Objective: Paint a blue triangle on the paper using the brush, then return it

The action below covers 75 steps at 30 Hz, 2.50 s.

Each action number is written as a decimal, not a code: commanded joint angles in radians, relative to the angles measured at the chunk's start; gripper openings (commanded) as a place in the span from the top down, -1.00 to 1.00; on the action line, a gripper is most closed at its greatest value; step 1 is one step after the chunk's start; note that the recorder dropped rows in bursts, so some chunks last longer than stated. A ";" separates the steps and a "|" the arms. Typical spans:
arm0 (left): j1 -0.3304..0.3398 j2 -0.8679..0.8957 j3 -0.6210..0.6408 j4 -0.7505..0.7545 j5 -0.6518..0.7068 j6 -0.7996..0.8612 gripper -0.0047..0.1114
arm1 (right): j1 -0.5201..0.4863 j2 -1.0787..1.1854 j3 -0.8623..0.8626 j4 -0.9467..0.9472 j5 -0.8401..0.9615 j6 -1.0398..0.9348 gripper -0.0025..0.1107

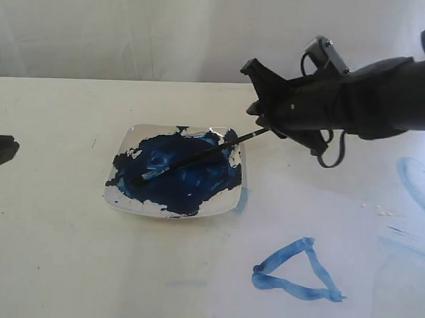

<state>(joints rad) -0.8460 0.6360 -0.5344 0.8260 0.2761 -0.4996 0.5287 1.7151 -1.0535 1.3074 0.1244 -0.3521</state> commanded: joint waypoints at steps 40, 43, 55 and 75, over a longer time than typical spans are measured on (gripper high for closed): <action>-0.003 -0.009 0.138 -0.183 -0.127 0.055 0.92 | -0.002 -0.755 0.566 -0.277 -0.253 -0.587 0.90; 0.052 -0.024 0.154 -0.183 -0.178 0.055 0.92 | -0.002 -0.755 0.566 -0.277 -0.253 -0.587 0.90; 0.672 -0.344 0.389 -0.183 -0.464 0.055 0.92 | -0.002 -0.755 0.566 -0.277 -0.260 -0.587 0.90; 0.903 -0.636 0.534 -0.183 -0.438 0.055 0.92 | -0.002 -0.755 0.566 -0.277 -0.262 -0.587 0.90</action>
<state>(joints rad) 0.0551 0.0072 -0.0049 0.6360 -0.1501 -0.4442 0.5287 0.9683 -0.4957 1.0330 -0.1286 -0.9292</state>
